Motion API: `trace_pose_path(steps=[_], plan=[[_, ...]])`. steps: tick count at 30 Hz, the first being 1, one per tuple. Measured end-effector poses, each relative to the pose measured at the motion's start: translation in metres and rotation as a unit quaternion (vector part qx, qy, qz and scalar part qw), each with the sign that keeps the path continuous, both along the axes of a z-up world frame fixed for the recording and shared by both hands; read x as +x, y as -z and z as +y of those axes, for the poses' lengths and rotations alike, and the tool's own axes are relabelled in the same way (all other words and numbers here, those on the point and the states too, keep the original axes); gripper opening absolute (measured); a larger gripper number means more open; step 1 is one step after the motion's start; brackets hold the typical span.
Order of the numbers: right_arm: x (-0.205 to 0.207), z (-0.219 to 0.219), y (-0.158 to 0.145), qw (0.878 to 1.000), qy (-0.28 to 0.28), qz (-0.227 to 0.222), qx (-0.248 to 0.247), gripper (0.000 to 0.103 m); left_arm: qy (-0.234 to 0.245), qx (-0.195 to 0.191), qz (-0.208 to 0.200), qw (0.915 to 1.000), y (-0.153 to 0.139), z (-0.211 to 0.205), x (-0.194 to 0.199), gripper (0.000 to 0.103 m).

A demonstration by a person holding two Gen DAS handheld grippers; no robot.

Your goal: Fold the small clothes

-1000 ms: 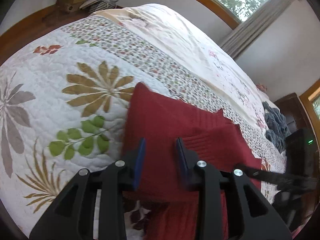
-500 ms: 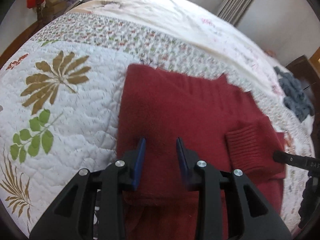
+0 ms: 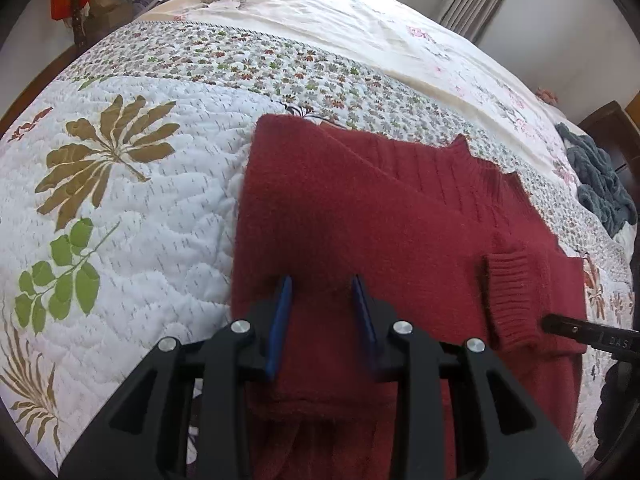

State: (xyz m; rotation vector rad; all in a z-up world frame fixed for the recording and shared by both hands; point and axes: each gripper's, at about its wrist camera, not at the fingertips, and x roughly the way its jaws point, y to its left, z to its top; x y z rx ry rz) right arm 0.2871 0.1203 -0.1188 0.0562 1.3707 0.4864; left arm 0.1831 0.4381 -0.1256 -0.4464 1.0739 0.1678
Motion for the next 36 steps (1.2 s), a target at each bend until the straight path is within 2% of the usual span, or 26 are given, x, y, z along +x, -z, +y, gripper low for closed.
trace_pose_path(steps=[1, 3, 7, 9, 10, 13, 15, 16, 19, 20, 21, 24, 28, 32, 36], plan=[[-0.003, 0.003, -0.009, 1.000, -0.008, -0.015, -0.006, 0.030, -0.002, 0.000, -0.005, 1.0000, -0.006, 0.000, -0.002, 0.031], [-0.010, 0.015, -0.026, 0.999, -0.028, -0.031, 0.002, 0.040, -0.001, -0.003, -0.023, 0.9997, -0.018, -0.003, -0.005, 0.031], [-0.024, 0.056, -0.038, 0.995, -0.087, -0.040, 0.004, 0.050, 0.021, -0.018, -0.039, 0.9988, -0.030, -0.016, 0.001, 0.031], [-0.031, 0.078, -0.034, 0.992, -0.114, -0.050, -0.013, 0.066, 0.029, -0.024, -0.033, 0.9987, -0.027, -0.022, 0.005, 0.031], [-0.034, 0.087, -0.031, 0.991, -0.121, -0.057, -0.025, 0.070, 0.033, -0.022, -0.026, 0.9989, -0.021, -0.024, 0.008, 0.031], [-0.037, 0.106, -0.015, 0.987, -0.135, -0.062, -0.058, 0.071, 0.031, -0.032, -0.002, 0.9990, 0.000, -0.023, 0.011, 0.031], [-0.036, 0.115, -0.001, 0.984, -0.136, -0.065, -0.095, 0.071, 0.024, -0.047, -0.003, 0.9986, 0.009, -0.018, 0.009, 0.031], [-0.037, 0.116, 0.005, 0.981, -0.137, -0.071, -0.114, 0.070, 0.024, -0.050, -0.007, 0.9985, 0.010, -0.017, 0.008, 0.031], [-0.033, 0.109, 0.011, 0.980, -0.127, -0.082, -0.128, 0.045, 0.032, -0.041, -0.008, 0.9986, 0.011, -0.019, 0.008, 0.031], [-0.031, 0.105, 0.009, 0.982, -0.117, -0.084, -0.125, 0.028, 0.035, -0.036, -0.006, 0.9987, 0.011, -0.020, 0.008, 0.031], [-0.025, 0.096, 0.005, 0.985, -0.101, -0.079, -0.115, 0.020, 0.036, -0.033, -0.006, 0.9988, 0.011, -0.021, 0.008, 0.031], [-0.012, 0.066, -0.005, 0.996, -0.058, -0.050, -0.046, 0.014, 0.033, -0.034, -0.006, 0.9989, 0.011, -0.021, 0.008, 0.031], [-0.002, 0.014, -0.022, 0.999, 0.007, -0.043, 0.010, 0.014, 0.034, -0.028, -0.005, 0.9990, 0.012, -0.022, 0.008, 0.031], [0.009, -0.041, -0.029, 0.997, 0.067, -0.033, 0.031, 0.013, 0.033, -0.027, -0.005, 0.9991, 0.012, -0.022, 0.010, 0.031], [0.019, -0.089, -0.010, 0.993, 0.106, 0.009, 0.054, 0.013, 0.034, -0.026, -0.006, 0.9991, 0.013, -0.021, 0.010, 0.031]])
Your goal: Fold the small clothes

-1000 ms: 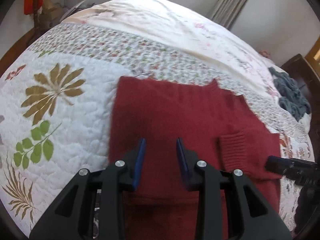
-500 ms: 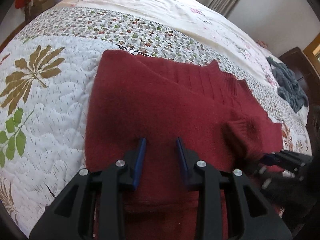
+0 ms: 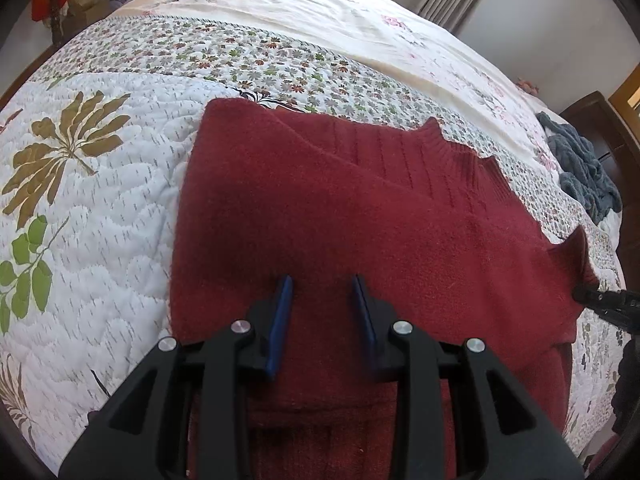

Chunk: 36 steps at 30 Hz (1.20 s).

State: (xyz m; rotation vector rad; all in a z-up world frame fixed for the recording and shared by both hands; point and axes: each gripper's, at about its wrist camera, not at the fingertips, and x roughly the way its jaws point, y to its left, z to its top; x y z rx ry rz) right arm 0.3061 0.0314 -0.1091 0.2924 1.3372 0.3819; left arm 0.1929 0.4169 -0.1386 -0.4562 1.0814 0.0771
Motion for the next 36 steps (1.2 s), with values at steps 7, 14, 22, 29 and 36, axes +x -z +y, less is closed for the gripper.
trace_pose_path(steps=[7, 14, 22, 29, 36], plan=[[-0.009, -0.032, 0.036, 0.999, 0.018, 0.038, 0.004, 0.019, 0.005, 0.005, 0.002, 1.0000, 0.001, 0.000, 0.002, 0.031], [-0.014, -0.052, -0.005, 0.999, 0.040, -0.033, -0.008, 0.025, 0.004, 0.025, -0.027, 0.9993, -0.028, -0.008, -0.004, 0.033], [0.000, -0.020, 0.014, 1.000, -0.001, -0.013, -0.015, 0.025, 0.059, 0.036, -0.021, 0.9974, -0.028, -0.053, 0.014, 0.038], [-0.006, -0.026, 0.045, 0.999, 0.004, -0.005, -0.034, 0.016, 0.052, 0.016, 0.001, 0.9985, 0.002, -0.042, 0.010, 0.039], [-0.029, -0.043, 0.017, 0.999, 0.024, -0.023, -0.004, 0.035, 0.047, 0.013, 0.007, 0.9988, -0.026, -0.043, -0.014, 0.041]])
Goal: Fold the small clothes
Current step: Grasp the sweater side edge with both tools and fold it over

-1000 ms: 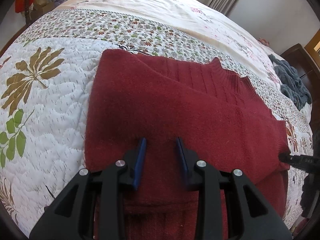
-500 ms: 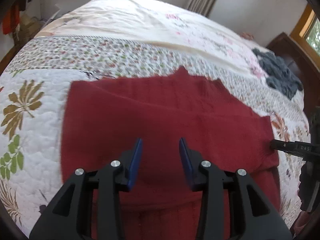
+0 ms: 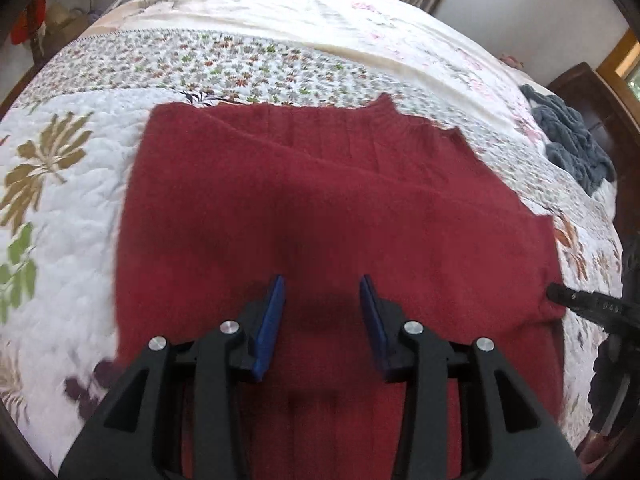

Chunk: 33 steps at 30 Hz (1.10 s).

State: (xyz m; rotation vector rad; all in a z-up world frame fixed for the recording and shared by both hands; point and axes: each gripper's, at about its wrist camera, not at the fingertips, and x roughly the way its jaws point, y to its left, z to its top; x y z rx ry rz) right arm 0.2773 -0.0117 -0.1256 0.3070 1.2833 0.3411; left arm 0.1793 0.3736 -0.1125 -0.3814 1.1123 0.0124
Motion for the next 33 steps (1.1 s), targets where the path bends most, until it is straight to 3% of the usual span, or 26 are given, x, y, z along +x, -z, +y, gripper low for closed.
trace_pose_path(steps=[4, 8, 13, 17, 20, 23, 33], plan=[[-0.044, -0.017, -0.023, 1.000, -0.007, -0.011, 0.005, 0.037, 0.012, 0.023, -0.006, 0.9997, -0.021, 0.000, -0.048, 0.045], [-0.108, -0.041, -0.031, 1.000, -0.010, -0.005, 0.018, 0.038, 0.000, 0.027, 0.014, 0.9996, -0.033, 0.013, -0.114, 0.046], [-0.189, -0.068, -0.038, 1.000, -0.010, -0.004, -0.016, 0.042, -0.014, 0.048, 0.041, 0.9979, -0.047, 0.024, -0.192, 0.049], [-0.237, -0.089, -0.041, 1.000, 0.001, 0.010, -0.013, 0.046, -0.022, 0.047, 0.052, 0.9973, -0.055, 0.027, -0.238, 0.055], [-0.259, -0.100, -0.043, 1.000, 0.005, 0.015, -0.012, 0.048, -0.022, 0.029, 0.059, 0.9976, -0.054, 0.026, -0.263, 0.057], [-0.282, -0.110, -0.041, 1.000, 0.003, 0.023, -0.011, 0.051, -0.019, 0.034, 0.069, 0.9969, -0.049, 0.023, -0.287, 0.057], [-0.324, -0.130, -0.004, 0.997, 0.011, 0.074, 0.008, 0.052, -0.030, 0.004, 0.111, 0.9934, -0.018, 0.027, -0.335, 0.059]])
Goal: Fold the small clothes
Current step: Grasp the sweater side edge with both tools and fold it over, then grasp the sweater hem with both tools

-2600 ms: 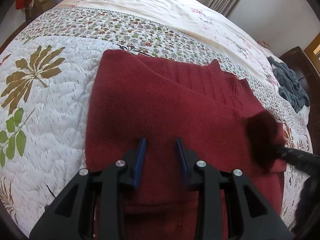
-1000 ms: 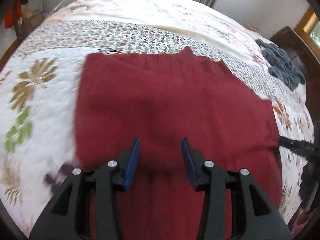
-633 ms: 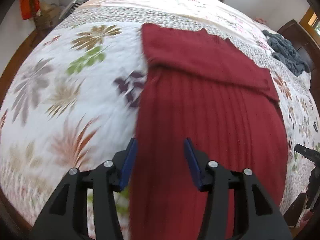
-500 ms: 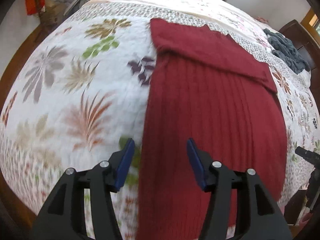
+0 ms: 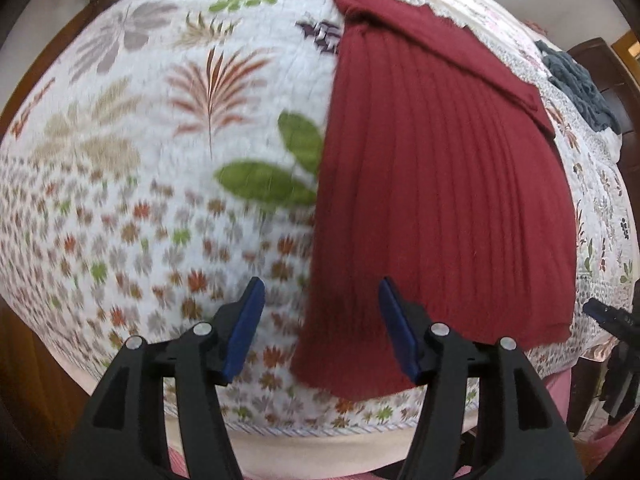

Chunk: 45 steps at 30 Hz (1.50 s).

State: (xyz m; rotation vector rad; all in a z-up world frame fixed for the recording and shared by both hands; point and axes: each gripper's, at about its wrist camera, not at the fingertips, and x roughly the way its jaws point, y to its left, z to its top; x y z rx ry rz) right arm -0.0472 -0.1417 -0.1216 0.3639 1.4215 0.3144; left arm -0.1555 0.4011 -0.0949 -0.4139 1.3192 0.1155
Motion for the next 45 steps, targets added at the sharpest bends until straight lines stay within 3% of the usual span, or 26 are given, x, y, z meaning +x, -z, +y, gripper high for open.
trace_pose_path(steps=[7, 17, 22, 27, 34, 37, 39, 45], plan=[[-0.004, 0.007, 0.027, 0.999, 0.006, 0.028, 0.015, 0.053, -0.006, -0.014, 0.007, 0.9999, 0.015, -0.002, -0.009, 0.061], [-0.001, 0.025, 0.029, 0.999, -0.002, 0.028, 0.039, 0.053, -0.006, -0.073, -0.001, 0.9973, 0.015, -0.024, -0.004, 0.059], [-0.001, 0.020, 0.039, 0.998, 0.010, 0.033, 0.043, 0.053, -0.006, -0.072, 0.009, 0.9973, 0.024, -0.025, -0.002, 0.058], [-0.003, 0.032, 0.025, 0.999, -0.019, 0.007, 0.040, 0.033, -0.008, -0.079, 0.006, 0.9968, 0.019, -0.029, -0.002, 0.045], [0.004, 0.036, 0.033, 0.998, -0.008, 0.025, 0.053, 0.034, -0.010, -0.074, 0.012, 0.9971, 0.027, -0.031, -0.003, 0.044], [0.006, 0.039, 0.029, 0.998, -0.010, 0.022, 0.060, 0.018, -0.011, -0.068, 0.008, 0.9976, 0.024, -0.035, -0.001, 0.024], [0.005, 0.035, 0.025, 0.997, -0.003, 0.021, 0.080, 0.015, -0.020, -0.075, 0.005, 0.9970, 0.021, -0.032, -0.001, 0.010], [0.013, 0.030, -0.005, 0.992, -0.003, -0.009, 0.124, 0.014, -0.033, -0.114, -0.041, 0.9921, -0.006, -0.026, 0.005, 0.006]])
